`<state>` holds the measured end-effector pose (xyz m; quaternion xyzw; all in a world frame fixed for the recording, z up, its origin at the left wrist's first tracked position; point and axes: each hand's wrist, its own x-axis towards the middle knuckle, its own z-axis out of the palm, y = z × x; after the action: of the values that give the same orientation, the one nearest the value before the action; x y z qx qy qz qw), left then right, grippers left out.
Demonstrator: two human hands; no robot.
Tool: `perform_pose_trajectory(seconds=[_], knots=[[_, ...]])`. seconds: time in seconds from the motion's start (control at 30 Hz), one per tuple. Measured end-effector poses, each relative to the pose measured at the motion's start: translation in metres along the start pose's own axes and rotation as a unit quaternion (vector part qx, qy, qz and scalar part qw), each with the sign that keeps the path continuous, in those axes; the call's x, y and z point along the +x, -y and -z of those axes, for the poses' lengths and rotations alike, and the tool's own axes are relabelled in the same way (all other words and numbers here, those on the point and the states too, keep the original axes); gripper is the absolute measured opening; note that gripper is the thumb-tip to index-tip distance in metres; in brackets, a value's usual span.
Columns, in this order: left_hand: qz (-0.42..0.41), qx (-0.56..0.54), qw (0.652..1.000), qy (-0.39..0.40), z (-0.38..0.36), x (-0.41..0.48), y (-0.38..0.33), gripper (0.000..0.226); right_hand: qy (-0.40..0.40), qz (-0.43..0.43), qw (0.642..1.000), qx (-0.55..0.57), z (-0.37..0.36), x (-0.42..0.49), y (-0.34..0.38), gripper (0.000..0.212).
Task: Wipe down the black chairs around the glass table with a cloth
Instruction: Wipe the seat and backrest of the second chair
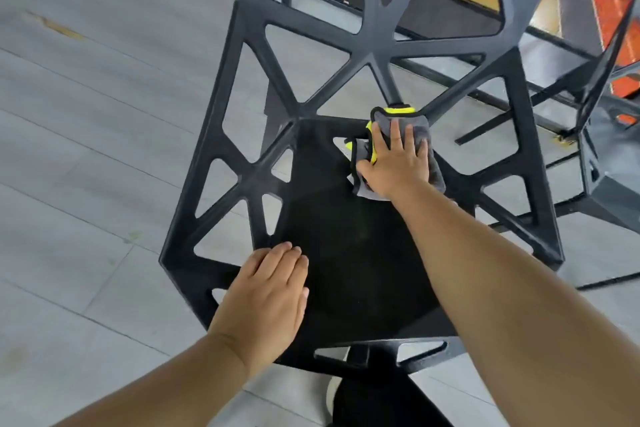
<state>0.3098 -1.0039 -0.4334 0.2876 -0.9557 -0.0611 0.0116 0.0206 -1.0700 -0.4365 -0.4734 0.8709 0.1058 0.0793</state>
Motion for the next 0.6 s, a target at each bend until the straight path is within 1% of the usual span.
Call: perform_pose_trajectory(seconds=[0.07,0.13,0.23,0.33,0.43,0.5,0.6], knots=[[0.000,0.004,1.000,-0.007,-0.001,0.000,0.001,0.046,-0.006,-0.028,0.999,0.033,-0.003,-0.005,0.011,0.066],[-0.002,0.005,1.000,-0.013,-0.001,-0.001,0.000,0.045,-0.008,-0.029,0.998,0.061,-0.006,-0.021,0.023,0.061],[-0.003,-0.003,1.000,-0.015,0.001,-0.001,0.000,0.045,-0.014,0.036,0.997,0.065,-0.011,-0.056,0.045,0.060],[0.003,-0.011,1.000,-0.017,0.002,-0.001,-0.001,0.046,-0.036,0.140,0.986,0.084,-0.020,-0.090,0.068,0.057],[0.011,-0.013,1.000,-0.018,0.004,0.000,-0.002,0.047,-0.048,0.217,0.972,0.078,-0.019,-0.080,0.076,0.057],[0.013,-0.012,1.000,-0.020,0.004,0.000,-0.002,0.046,-0.059,0.248,0.965,0.059,-0.013,-0.053,0.082,0.057],[0.023,-0.016,1.000,-0.015,0.003,0.000,-0.002,0.046,-0.062,0.236,0.966,0.081,0.000,-0.013,0.093,0.056]])
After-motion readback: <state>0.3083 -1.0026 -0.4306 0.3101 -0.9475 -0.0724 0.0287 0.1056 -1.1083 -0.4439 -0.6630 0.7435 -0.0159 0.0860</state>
